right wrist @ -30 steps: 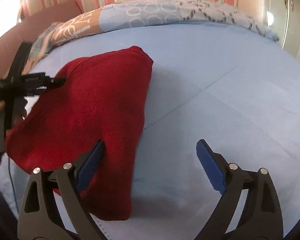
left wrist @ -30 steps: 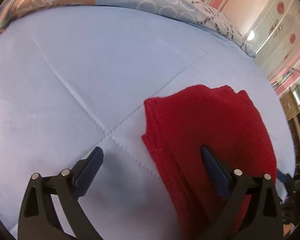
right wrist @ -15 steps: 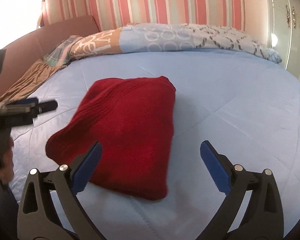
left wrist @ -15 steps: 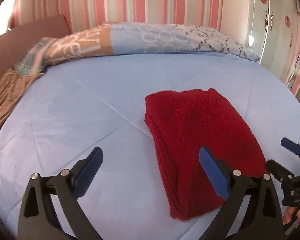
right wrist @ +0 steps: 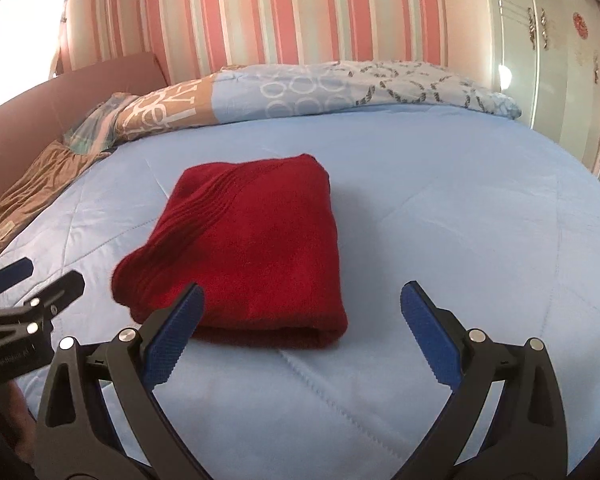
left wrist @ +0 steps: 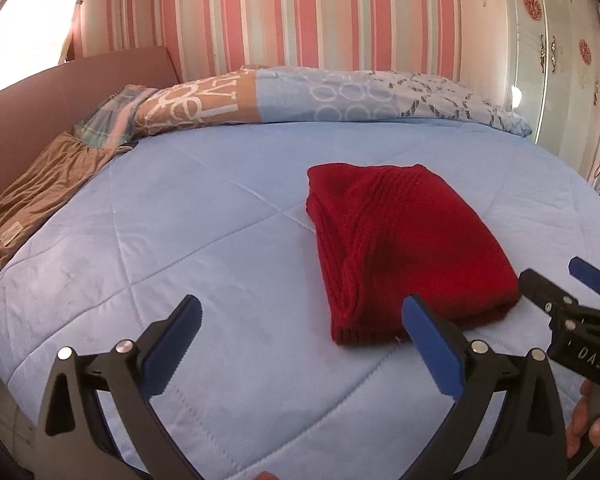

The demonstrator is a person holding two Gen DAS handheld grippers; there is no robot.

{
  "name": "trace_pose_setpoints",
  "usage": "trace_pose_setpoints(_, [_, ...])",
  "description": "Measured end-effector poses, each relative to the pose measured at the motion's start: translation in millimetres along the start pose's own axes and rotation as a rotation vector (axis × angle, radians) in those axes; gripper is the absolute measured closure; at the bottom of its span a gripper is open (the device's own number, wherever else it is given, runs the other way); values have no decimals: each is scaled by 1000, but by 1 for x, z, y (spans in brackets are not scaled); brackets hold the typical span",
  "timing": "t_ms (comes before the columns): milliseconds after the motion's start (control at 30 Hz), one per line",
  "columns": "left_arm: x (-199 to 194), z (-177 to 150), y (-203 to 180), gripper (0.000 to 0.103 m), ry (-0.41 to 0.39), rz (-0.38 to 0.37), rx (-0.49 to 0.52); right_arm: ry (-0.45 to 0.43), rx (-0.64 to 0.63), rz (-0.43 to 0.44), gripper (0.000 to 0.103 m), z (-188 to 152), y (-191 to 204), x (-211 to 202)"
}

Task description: Fold small clothes

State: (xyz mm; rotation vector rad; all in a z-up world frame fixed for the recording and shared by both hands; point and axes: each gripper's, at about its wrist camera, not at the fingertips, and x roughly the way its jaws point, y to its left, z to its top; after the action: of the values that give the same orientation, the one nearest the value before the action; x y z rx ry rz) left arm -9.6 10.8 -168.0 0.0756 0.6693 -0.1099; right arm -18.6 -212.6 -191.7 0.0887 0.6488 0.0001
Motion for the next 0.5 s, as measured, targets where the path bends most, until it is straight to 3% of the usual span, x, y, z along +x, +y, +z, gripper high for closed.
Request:
trace_pose_setpoints(200, [-27,-5,6,2,7,-1,-14,-29,-18,-53,5,2,12,-32])
trace_pose_setpoints(500, [-60,-2,16,2,-4,11,-49,-39,-16,-58,4,7,25,-61])
